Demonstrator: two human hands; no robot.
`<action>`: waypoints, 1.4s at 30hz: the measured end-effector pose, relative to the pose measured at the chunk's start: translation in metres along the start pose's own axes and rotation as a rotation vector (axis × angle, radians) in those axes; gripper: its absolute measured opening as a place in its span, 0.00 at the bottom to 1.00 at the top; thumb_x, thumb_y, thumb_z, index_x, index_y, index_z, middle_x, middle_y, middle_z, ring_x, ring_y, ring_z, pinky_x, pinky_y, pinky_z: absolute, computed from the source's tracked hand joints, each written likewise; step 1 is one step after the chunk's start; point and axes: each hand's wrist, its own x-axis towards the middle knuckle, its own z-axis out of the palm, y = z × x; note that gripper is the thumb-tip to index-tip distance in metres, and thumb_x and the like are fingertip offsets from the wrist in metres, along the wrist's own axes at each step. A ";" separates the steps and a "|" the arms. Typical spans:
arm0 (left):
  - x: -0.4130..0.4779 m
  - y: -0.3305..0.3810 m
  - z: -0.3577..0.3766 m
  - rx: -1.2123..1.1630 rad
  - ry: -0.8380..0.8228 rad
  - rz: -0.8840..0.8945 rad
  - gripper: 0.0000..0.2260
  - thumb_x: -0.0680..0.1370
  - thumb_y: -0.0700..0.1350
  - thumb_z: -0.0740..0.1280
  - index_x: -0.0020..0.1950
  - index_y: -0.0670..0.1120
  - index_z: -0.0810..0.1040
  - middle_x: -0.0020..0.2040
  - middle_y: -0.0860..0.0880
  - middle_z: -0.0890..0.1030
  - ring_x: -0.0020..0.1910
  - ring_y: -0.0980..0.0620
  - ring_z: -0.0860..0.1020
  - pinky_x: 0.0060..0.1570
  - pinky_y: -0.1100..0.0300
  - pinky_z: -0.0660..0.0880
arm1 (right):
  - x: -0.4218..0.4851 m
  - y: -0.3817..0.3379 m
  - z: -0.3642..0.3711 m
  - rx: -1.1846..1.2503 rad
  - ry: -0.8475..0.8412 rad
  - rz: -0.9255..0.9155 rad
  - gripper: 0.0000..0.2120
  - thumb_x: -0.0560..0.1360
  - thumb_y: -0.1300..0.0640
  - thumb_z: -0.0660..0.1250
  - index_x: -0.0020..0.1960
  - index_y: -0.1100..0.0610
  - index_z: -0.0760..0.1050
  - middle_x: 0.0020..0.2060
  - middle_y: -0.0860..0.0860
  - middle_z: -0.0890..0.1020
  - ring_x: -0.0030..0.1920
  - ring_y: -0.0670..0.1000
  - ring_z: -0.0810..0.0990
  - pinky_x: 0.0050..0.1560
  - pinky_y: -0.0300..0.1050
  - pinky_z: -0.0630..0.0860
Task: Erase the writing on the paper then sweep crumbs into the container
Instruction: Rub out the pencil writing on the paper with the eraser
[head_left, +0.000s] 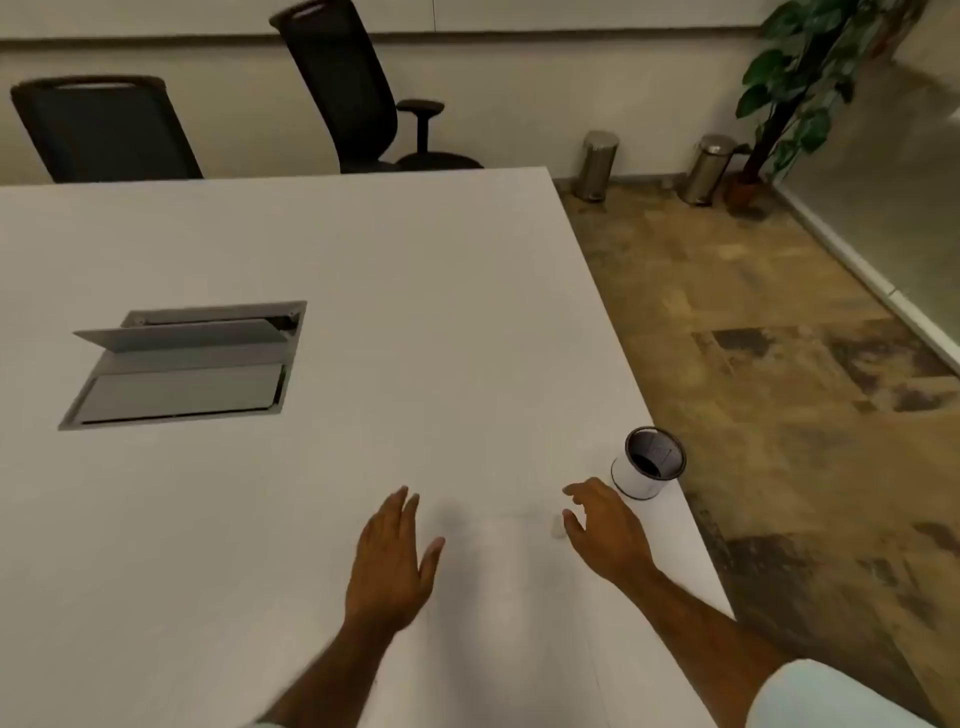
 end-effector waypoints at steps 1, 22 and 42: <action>-0.006 -0.002 0.012 0.005 -0.015 -0.015 0.35 0.82 0.65 0.47 0.75 0.39 0.69 0.75 0.41 0.70 0.73 0.42 0.69 0.71 0.48 0.66 | -0.001 0.003 0.005 0.008 -0.018 0.037 0.13 0.76 0.56 0.65 0.61 0.54 0.75 0.54 0.48 0.78 0.52 0.48 0.78 0.49 0.41 0.74; -0.093 -0.018 0.105 0.030 -0.039 0.337 0.34 0.80 0.66 0.60 0.77 0.45 0.66 0.78 0.48 0.62 0.74 0.45 0.68 0.74 0.53 0.56 | 0.012 0.040 0.071 -0.006 -0.090 0.314 0.19 0.76 0.47 0.65 0.63 0.53 0.67 0.55 0.52 0.76 0.50 0.55 0.78 0.48 0.51 0.77; -0.084 0.012 0.135 0.036 -0.073 0.205 0.30 0.80 0.64 0.59 0.73 0.44 0.72 0.77 0.42 0.67 0.76 0.42 0.65 0.73 0.45 0.59 | -0.011 0.015 0.100 0.500 0.007 0.051 0.07 0.72 0.62 0.72 0.49 0.57 0.80 0.42 0.48 0.82 0.40 0.44 0.79 0.40 0.32 0.75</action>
